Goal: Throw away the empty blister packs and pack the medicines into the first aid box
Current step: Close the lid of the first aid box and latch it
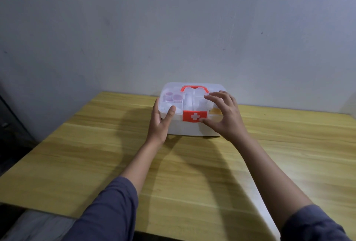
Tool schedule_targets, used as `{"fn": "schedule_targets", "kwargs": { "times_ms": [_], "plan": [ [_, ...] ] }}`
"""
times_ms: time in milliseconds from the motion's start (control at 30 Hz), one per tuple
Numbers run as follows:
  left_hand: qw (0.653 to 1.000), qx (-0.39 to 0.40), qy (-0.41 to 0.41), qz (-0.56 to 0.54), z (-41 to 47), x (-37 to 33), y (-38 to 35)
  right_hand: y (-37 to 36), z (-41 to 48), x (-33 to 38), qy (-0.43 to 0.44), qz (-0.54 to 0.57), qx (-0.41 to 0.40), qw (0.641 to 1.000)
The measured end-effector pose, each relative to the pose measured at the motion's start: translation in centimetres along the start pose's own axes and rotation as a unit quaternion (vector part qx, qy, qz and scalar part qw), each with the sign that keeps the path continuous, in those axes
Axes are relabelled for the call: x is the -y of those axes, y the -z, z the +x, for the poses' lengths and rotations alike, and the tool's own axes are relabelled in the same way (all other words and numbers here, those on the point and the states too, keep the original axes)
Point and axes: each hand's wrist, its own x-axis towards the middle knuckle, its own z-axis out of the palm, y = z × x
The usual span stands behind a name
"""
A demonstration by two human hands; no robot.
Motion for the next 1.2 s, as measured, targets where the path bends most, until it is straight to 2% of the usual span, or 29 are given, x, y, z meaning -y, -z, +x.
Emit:
{"fn": "schedule_targets", "kwargs": {
  "times_ms": [233, 400, 633, 733, 1200],
  "plan": [
    [1.000, 0.021, -0.002, -0.003, 0.3, 0.0, 0.4, 0.5, -0.1, 0.3, -0.006, 0.006, 0.010, 1.000],
    [0.999, 0.041, 0.020, 0.008, 0.9, 0.3, 1.0, 0.3, -1.5, 0.1, -0.059, -0.021, -0.038, 0.997],
    [0.997, 0.066, 0.041, 0.021, 1.4, 0.2, -0.9, 1.3, -3.1, -1.6, -0.172, 0.102, -0.082, 0.976],
    [0.996, 0.082, 0.046, 0.014, 1.8, 0.2, -2.4, 1.9, -3.4, -2.7, -0.190, 0.126, -0.096, 0.969],
    [0.988, 0.149, 0.038, 0.031, 5.7, 0.9, -9.2, 4.3, -1.3, -9.6, -0.207, 0.048, -0.090, 0.973]
  ]
}}
